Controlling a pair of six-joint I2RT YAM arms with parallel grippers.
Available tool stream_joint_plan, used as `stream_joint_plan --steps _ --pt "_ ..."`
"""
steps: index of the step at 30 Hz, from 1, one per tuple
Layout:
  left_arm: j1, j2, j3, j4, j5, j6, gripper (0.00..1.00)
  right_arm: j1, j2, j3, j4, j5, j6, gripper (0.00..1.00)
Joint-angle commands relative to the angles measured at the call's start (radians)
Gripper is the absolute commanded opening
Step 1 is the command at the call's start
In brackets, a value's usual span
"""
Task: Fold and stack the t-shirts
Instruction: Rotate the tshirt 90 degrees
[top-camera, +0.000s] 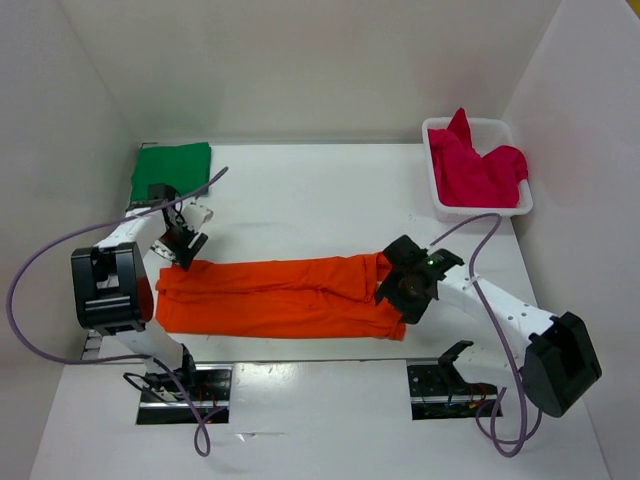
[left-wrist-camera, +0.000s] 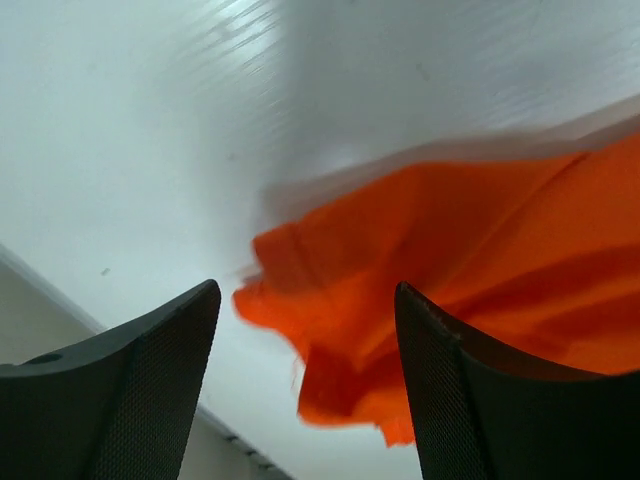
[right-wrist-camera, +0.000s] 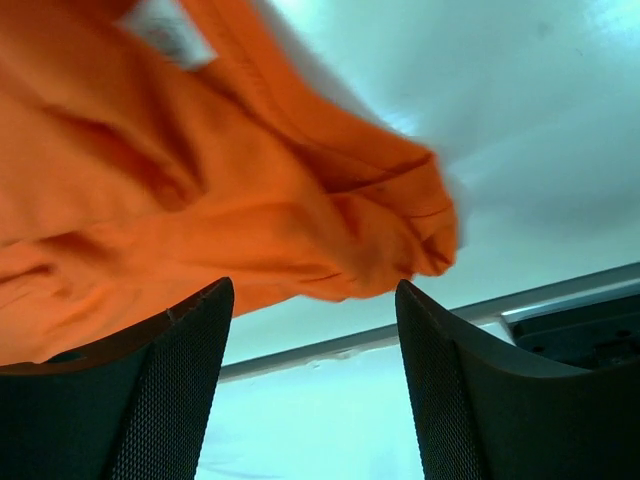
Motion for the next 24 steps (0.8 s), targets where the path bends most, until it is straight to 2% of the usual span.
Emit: stream_joint_plan --steps 1,4,5,9,10,14,20,23,24 --pt "-0.004 0.042 -0.024 0.103 0.085 -0.007 0.78 0.013 0.045 -0.079 0.024 -0.014 0.084 0.71" --pt "-0.004 0.074 -0.048 0.166 0.059 -0.007 0.78 0.013 0.094 -0.107 0.067 -0.032 0.097 0.73" --pt "-0.004 0.089 -0.057 0.187 0.035 -0.007 0.74 0.013 0.103 -0.107 0.067 -0.032 0.097 0.73" --pt "0.025 0.125 -0.067 0.216 -0.033 -0.035 0.46 0.013 0.124 -0.117 0.098 -0.042 0.078 0.73" --pt "0.037 0.125 -0.067 0.216 -0.042 -0.047 0.44 0.013 0.137 -0.117 0.115 -0.042 0.078 0.73" --pt "0.082 0.115 -0.067 0.172 -0.042 -0.067 0.48 0.013 0.212 -0.130 0.165 -0.051 0.057 0.68" --pt "0.082 0.057 -0.067 0.114 0.016 -0.085 0.64 0.013 0.325 -0.099 0.208 -0.040 -0.024 0.62" --pt "0.082 0.037 -0.056 0.094 0.016 -0.085 0.67 0.013 0.325 -0.099 0.218 -0.040 -0.025 0.55" --pt "0.082 0.028 -0.044 0.094 0.004 -0.085 0.67 0.013 0.315 -0.099 0.218 -0.040 -0.025 0.48"
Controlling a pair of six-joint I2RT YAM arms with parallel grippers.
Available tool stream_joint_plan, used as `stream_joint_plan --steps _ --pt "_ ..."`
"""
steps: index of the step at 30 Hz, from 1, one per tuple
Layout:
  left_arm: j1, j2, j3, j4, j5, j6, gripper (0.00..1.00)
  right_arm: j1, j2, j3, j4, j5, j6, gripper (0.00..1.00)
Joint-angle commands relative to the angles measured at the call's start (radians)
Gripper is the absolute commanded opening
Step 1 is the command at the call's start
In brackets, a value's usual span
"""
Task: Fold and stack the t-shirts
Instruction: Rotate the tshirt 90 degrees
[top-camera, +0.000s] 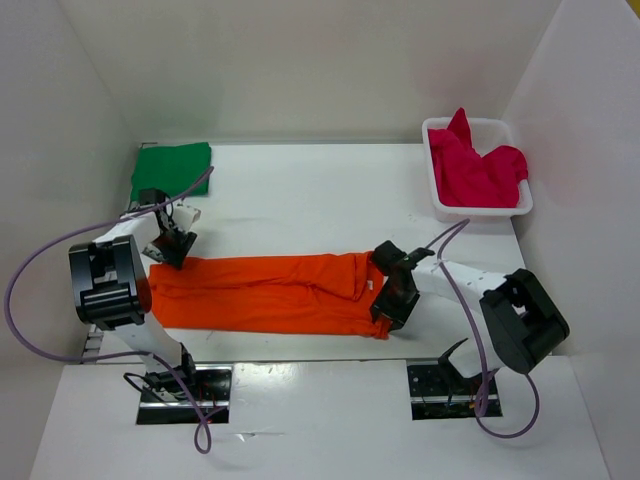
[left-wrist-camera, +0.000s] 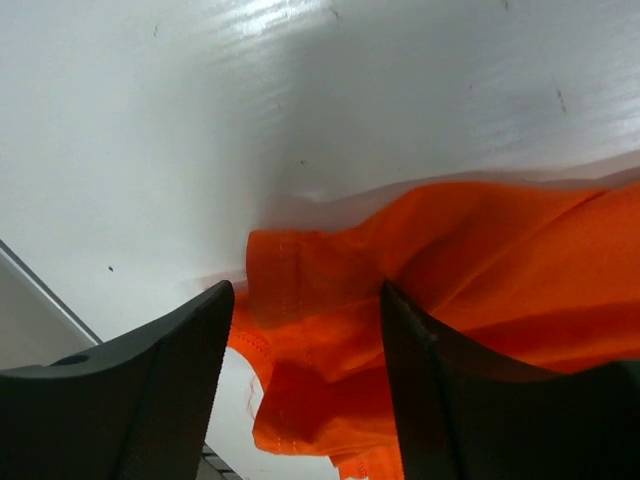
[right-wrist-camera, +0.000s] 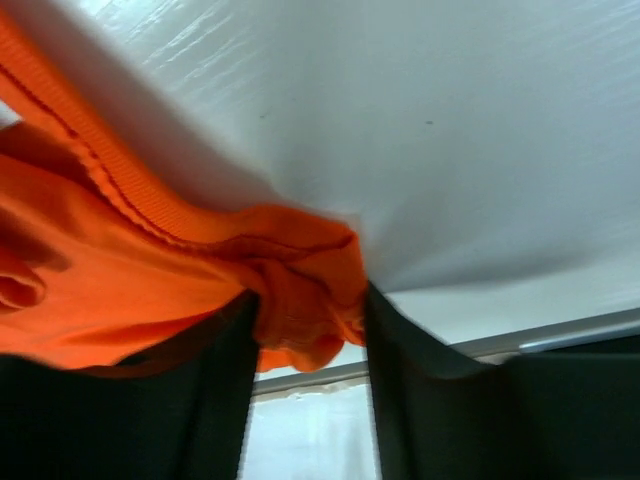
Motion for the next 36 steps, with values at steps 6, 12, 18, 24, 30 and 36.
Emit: stream_joint_plan --steps 6,12,18,24,30,36 --pt "0.005 -0.028 0.035 -0.041 -0.027 -0.005 0.72 0.020 0.020 -0.024 0.077 0.080 -0.012 0.28" --pt "0.005 0.030 0.032 -0.023 -0.087 -0.014 0.73 -0.050 0.115 0.089 0.077 0.160 -0.120 0.00" --pt "0.049 -0.039 0.062 -0.074 -0.116 -0.004 0.76 -0.204 0.306 0.276 0.146 0.209 -0.285 0.00" --pt "0.112 -0.065 0.101 -0.148 -0.116 0.006 0.77 -0.236 0.622 0.693 0.123 0.285 -0.422 0.00" --pt "0.122 -0.085 0.092 -0.231 -0.048 0.015 0.78 -0.245 0.888 1.226 0.046 0.393 -0.537 0.00" --pt "0.100 -0.051 0.116 -0.296 0.008 -0.037 0.79 -0.254 1.317 2.054 -0.200 0.492 -0.687 0.28"
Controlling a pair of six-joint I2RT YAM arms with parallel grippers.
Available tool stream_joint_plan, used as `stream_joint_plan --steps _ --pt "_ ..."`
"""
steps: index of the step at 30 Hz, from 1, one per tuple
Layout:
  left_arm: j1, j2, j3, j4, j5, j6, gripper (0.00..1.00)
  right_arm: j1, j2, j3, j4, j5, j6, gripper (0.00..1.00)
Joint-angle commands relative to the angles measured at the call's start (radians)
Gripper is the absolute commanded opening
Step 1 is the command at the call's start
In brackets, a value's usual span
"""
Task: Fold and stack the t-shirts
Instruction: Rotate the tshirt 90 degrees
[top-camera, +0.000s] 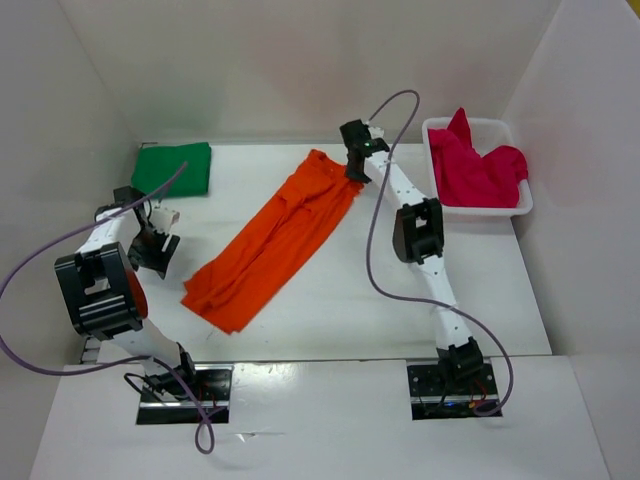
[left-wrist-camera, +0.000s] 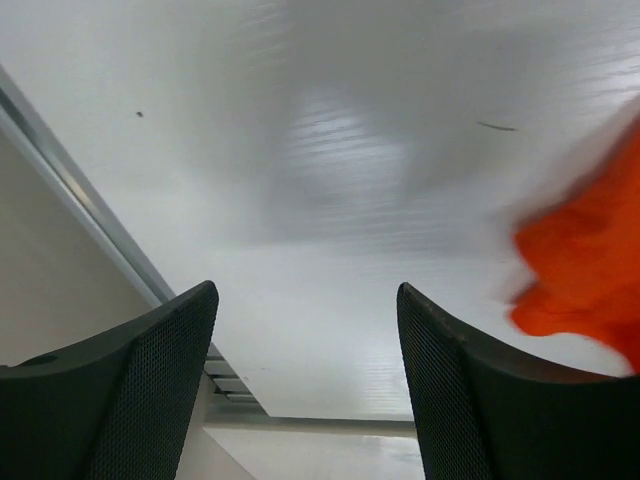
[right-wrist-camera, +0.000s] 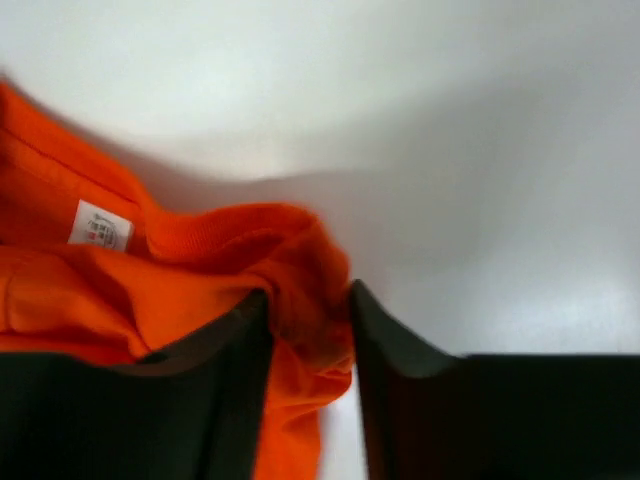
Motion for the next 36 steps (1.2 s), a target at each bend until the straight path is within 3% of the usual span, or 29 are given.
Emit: stream_joint_plan --steps 1,3,5,7,9,10,16,18,22,26,28,32,36 --pt "-0.026 0.014 0.044 -0.070 0.074 -0.044 0.79 -0.016 0.229 0.513 -0.199 0.115 -0.125 0.44" --pt "-0.040 0.014 0.044 -0.081 0.103 -0.059 0.79 -0.030 0.177 0.469 -0.155 0.060 -0.134 0.57" --pt "-0.062 0.014 0.044 -0.081 0.162 -0.087 0.79 -0.020 0.155 0.509 -0.192 0.121 -0.134 0.66" --pt "-0.088 0.014 0.054 -0.090 0.203 -0.096 0.79 0.002 0.053 0.469 -0.192 0.185 -0.151 0.74" --pt "-0.126 0.014 0.054 -0.081 0.251 -0.105 0.83 0.025 -0.064 0.424 -0.203 0.222 -0.162 0.76" --pt "-0.157 0.014 0.054 -0.081 0.263 -0.105 0.83 0.052 -0.102 0.403 -0.212 0.235 -0.171 0.83" --pt "-0.237 -0.015 0.006 0.031 0.297 -0.137 0.87 0.201 -0.337 0.231 -0.298 0.217 -0.118 0.87" --pt "-0.247 -0.005 -0.029 0.076 0.297 -0.147 0.87 0.305 -0.405 0.038 -0.251 0.195 -0.101 0.87" --pt "-0.247 0.034 -0.051 0.095 0.297 -0.147 0.87 0.477 -0.664 -0.566 0.032 0.042 -0.018 0.79" --pt "-0.267 0.025 -0.093 0.109 0.318 -0.131 0.84 0.606 -0.856 -0.861 0.185 -0.118 0.122 0.72" --pt "-0.283 0.025 -0.104 0.109 0.346 -0.102 0.78 0.643 -0.856 -0.916 0.197 -0.153 0.168 0.72" --pt "-0.326 0.067 -0.104 0.109 0.335 -0.090 0.47 0.720 -0.812 -0.953 0.234 -0.186 0.223 0.72" --pt "-0.340 0.081 -0.114 0.065 0.358 -0.055 0.27 0.754 -0.763 -0.998 0.285 -0.225 0.271 0.72"
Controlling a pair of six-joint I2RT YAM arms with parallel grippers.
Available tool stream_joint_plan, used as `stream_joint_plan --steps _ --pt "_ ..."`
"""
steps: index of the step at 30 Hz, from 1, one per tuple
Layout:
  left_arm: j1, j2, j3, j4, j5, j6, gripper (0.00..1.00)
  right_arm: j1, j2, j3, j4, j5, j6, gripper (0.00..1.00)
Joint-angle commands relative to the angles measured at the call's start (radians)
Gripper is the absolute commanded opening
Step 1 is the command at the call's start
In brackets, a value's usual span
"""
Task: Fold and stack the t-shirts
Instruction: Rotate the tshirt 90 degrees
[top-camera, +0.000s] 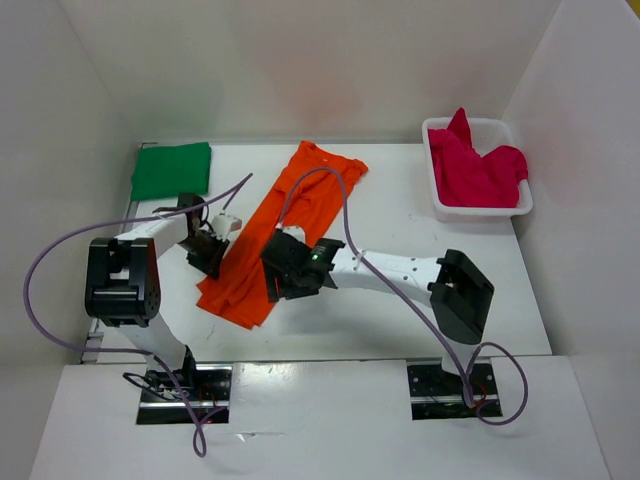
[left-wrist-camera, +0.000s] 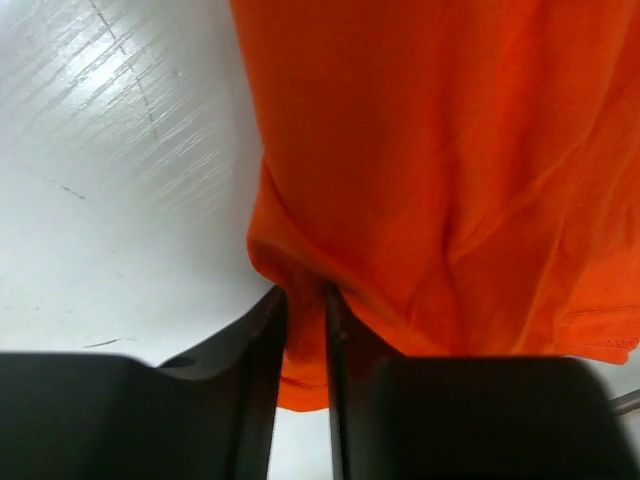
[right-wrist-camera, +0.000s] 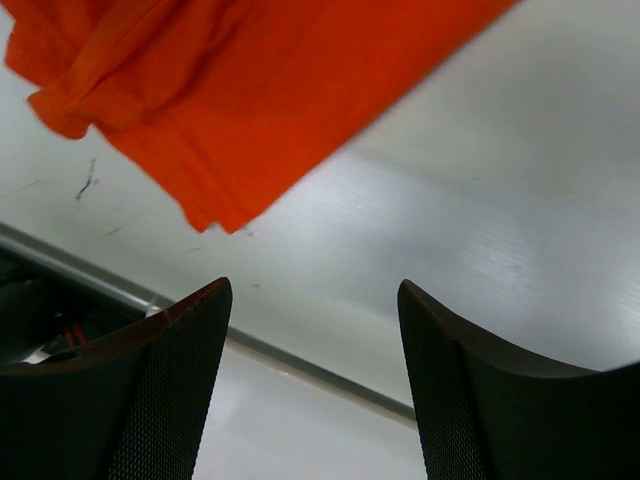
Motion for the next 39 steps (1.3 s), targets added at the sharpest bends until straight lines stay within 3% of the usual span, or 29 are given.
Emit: stream_joint_plan --steps 1,5,11,19,21,23,24,28,30,34,38,39 --pt "-0.001 0.028 -0.023 -0.044 0.049 0.046 0.25 0.032 0.035 -0.028 0.113 -0.054 0.073 0.72" --pt "-0.010 -0.027 -0.075 -0.068 0.026 0.100 0.23 0.043 0.107 -0.008 0.127 -0.106 0.082 0.72" --pt "-0.010 -0.081 -0.097 -0.087 0.035 0.122 0.35 0.073 0.227 0.059 0.130 -0.145 0.093 0.72" --pt "-0.010 -0.123 -0.097 -0.116 0.046 0.122 0.37 0.092 0.362 0.193 0.032 -0.145 0.130 0.72" --pt "-0.010 -0.133 -0.097 -0.116 0.046 0.122 0.37 0.092 0.373 0.193 0.019 -0.157 0.140 0.65" --pt "-0.010 -0.133 -0.097 -0.116 0.046 0.122 0.37 0.092 0.373 0.193 0.019 -0.166 0.141 0.51" --pt "-0.010 -0.133 -0.097 -0.116 0.046 0.122 0.37 0.092 0.373 0.193 0.019 -0.166 0.141 0.35" --pt "-0.010 -0.143 -0.097 -0.116 0.046 0.131 0.38 0.080 0.394 0.182 0.030 -0.209 0.141 0.00" --pt "-0.010 -0.165 -0.097 -0.125 0.046 0.131 0.42 0.052 0.373 0.155 0.039 -0.209 0.150 0.00" --pt "-0.010 -0.214 -0.077 -0.145 0.034 0.140 0.68 -0.011 0.241 -0.049 0.120 -0.234 0.187 0.00" --pt "-0.010 -0.277 -0.016 -0.156 0.012 0.131 0.81 -0.057 0.076 -0.249 0.145 -0.231 0.225 0.00" --pt "-0.010 -0.286 0.001 -0.156 0.012 0.131 0.89 -0.068 0.007 -0.319 0.119 -0.231 0.237 0.00"
